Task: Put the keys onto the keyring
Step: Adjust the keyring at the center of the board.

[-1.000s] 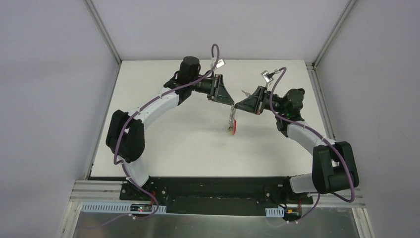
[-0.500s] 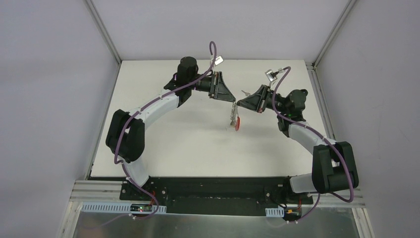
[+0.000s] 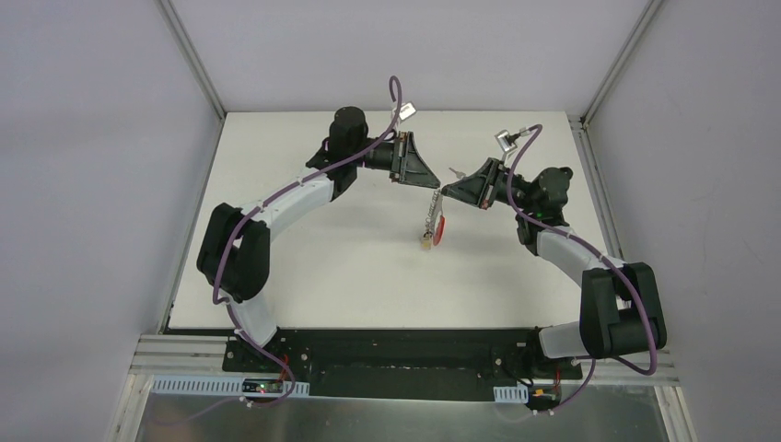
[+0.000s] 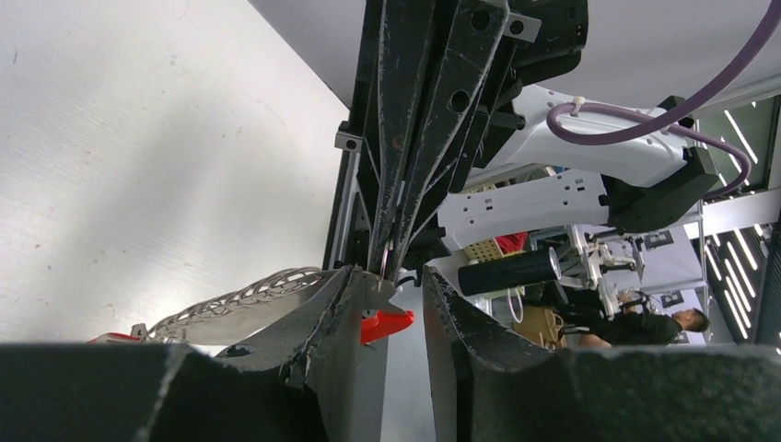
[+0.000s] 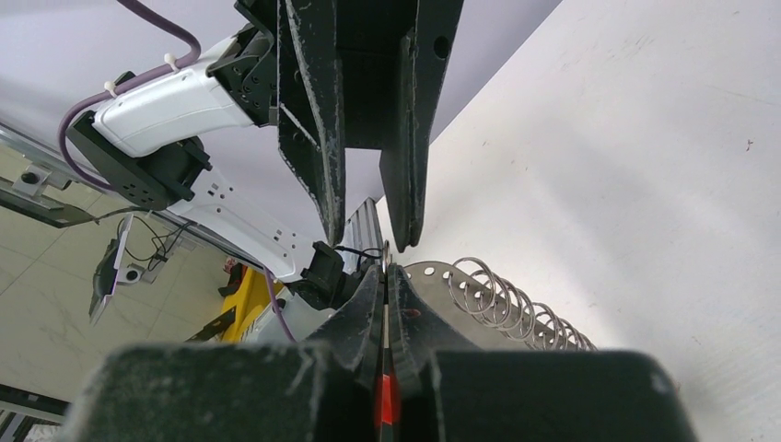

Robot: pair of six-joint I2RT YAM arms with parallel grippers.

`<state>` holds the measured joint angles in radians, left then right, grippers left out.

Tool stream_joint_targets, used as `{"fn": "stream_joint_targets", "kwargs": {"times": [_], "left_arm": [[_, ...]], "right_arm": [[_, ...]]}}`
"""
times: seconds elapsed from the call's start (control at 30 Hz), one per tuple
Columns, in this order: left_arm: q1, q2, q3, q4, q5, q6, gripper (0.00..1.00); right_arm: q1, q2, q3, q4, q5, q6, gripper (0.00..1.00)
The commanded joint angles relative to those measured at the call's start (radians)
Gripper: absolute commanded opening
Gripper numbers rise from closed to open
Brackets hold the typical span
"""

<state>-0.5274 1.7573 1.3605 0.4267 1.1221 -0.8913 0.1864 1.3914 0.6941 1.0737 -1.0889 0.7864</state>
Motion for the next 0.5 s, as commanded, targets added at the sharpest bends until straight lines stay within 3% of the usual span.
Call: {"fn": "stream_joint_targets", "kwargs": {"times": [0.0, 0.47], "left_arm": [[-0.018, -0.035, -0.001, 0.065, 0.027, -0.022, 0.3], [-0.037, -0.031, -0.015, 0.067, 0.028, -0.021, 0.22]], "right_arm": [[-0.01, -0.007, 0.006, 0.081, 0.015, 0.018, 0.0], [-0.022, -0.016, -0.001, 0.08, 0.024, 0.021, 0.0]]}}
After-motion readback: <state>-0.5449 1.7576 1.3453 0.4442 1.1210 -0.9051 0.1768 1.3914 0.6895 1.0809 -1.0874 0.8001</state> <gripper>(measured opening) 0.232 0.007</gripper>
